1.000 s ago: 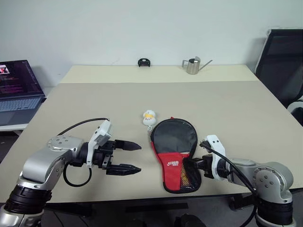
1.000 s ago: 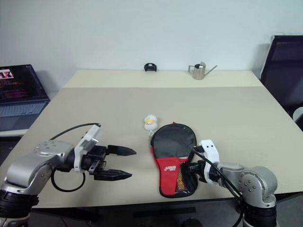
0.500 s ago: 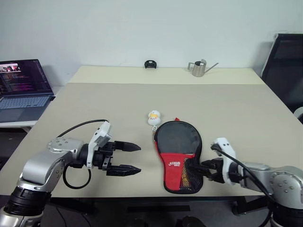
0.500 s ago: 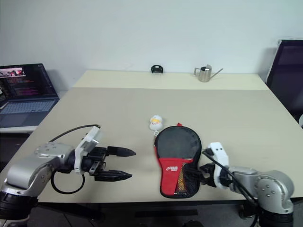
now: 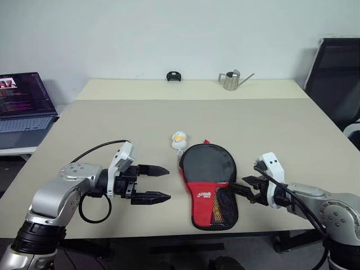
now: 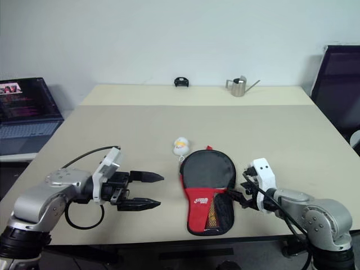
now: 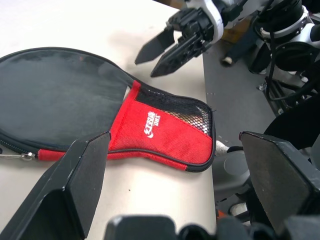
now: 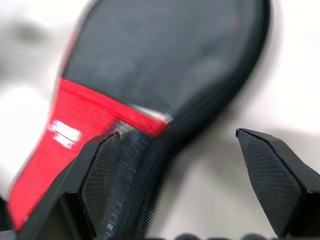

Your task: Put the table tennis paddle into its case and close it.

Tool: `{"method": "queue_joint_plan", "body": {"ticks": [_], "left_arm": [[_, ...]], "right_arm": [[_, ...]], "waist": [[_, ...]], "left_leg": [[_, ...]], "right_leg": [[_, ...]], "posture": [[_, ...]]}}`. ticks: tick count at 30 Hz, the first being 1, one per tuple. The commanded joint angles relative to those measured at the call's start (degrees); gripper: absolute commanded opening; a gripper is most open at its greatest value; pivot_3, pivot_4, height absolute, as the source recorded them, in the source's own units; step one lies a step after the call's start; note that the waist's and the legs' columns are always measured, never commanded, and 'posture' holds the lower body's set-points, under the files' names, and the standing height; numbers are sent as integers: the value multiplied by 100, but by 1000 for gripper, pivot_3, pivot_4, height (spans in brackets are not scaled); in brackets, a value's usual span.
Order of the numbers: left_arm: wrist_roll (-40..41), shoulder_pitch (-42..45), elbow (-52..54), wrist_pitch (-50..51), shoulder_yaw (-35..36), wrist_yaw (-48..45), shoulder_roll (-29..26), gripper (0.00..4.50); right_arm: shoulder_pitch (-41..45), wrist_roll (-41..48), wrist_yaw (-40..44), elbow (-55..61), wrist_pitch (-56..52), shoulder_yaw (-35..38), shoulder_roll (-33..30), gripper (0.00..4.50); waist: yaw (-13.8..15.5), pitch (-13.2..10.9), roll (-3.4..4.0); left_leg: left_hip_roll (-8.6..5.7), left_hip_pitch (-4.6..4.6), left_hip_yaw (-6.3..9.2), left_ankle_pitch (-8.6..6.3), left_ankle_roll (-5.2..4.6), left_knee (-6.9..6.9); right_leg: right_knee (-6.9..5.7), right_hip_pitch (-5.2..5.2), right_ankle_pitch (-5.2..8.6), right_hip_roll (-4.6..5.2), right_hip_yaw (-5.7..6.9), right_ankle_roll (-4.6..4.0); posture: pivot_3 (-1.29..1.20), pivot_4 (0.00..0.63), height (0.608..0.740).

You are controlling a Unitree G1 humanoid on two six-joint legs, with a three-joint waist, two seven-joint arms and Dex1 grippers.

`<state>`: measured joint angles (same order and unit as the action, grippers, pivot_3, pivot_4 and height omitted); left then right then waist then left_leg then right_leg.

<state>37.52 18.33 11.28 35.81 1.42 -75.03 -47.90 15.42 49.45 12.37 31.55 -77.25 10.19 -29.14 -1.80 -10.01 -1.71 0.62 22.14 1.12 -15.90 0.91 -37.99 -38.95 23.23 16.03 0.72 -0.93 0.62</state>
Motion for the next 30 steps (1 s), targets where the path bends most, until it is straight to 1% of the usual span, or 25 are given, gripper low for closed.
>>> {"method": "queue_joint_plan", "body": {"ticks": [1, 7, 14, 17, 19, 23, 26, 28, 30], "left_arm": [[0, 17, 66, -87, 115, 87, 12, 4500], [30, -12, 97, -103, 200, 237, 9, 4500], [9, 53, 21, -161, 264, 397, 31, 4500], [-9, 88, -28, -202, 283, 460, 45, 4500], [-31, 162, -138, -261, 335, 560, 79, 4500], [-4, 347, -377, -256, 535, 769, 117, 4500], [-31, 371, -510, -287, 747, 1064, 198, 4500], [-42, 342, -554, -298, 891, 1263, 254, 4500], [-98, 307, -573, -342, 981, 1416, 279, 4500]], "right_arm": [[74, -263, 314, 158, 573, -217, -199, 4080], [142, -1670, 975, 53, 2119, -1453, -929, 4080], [96, -2189, 1392, 13, 2658, -1891, -987, 4080], [82, -2498, 1628, 36, 2919, -2112, -1151, 4080], [86, -2561, 1667, 13, 3001, -2086, -1110, 4080], [402, -1862, 2145, -4, 3225, -1527, -695, 4080], [586, -1953, 2321, -223, 3371, -1518, -638, 4080], [688, -1962, 2411, -389, 3442, -1518, -581, 4449], [760, -2046, 2534, -515, 3572, -1595, -591, 4489]], "waist": [[1, 0, 0], [-2, -1, 0], [3, -1, 0], [7, -1, -1], [9, -1, -1], [-3, -3, -3], [1, -3, -3], [12, -3, -4], [14, -3, -4]], "left_leg": [[0, 0, 0, 0, 0, 0], [1, -1, 0, 0, 0, 0], [1, 0, 2, 0, 0, -1], [1, 0, 2, 0, 0, -2], [0, 0, 3, 0, 0, -2], [2, -2, 4, 0, 0, -3], [2, -3, 4, 0, 0, -4], [1, -2, 6, 0, 0, -5], [0, -1, 6, 0, 0, -4]], "right_leg": [[0, 0, 0, 0, 0, 0], [0, 0, 0, 0, 0, 0], [-1, 0, 0, 1, 1, 0], [-1, 0, 0, 1, 2, -1], [-1, 0, 0, 1, 2, -1], [-3, 0, 0, 0, 4, -1], [-5, 0, -1, 0, 3, -2], [-3, -2, -1, 3, 6, -2], [-2, -2, -1, 6, 6, -2]], "posture": [[0, 150, 740], [0, 150, 740], [0, 150, 740], [0, 150, 740], [0, 150, 740], [0, 150, 740], [0, 150, 740], [0, 150, 740], [0, 150, 740]]}}
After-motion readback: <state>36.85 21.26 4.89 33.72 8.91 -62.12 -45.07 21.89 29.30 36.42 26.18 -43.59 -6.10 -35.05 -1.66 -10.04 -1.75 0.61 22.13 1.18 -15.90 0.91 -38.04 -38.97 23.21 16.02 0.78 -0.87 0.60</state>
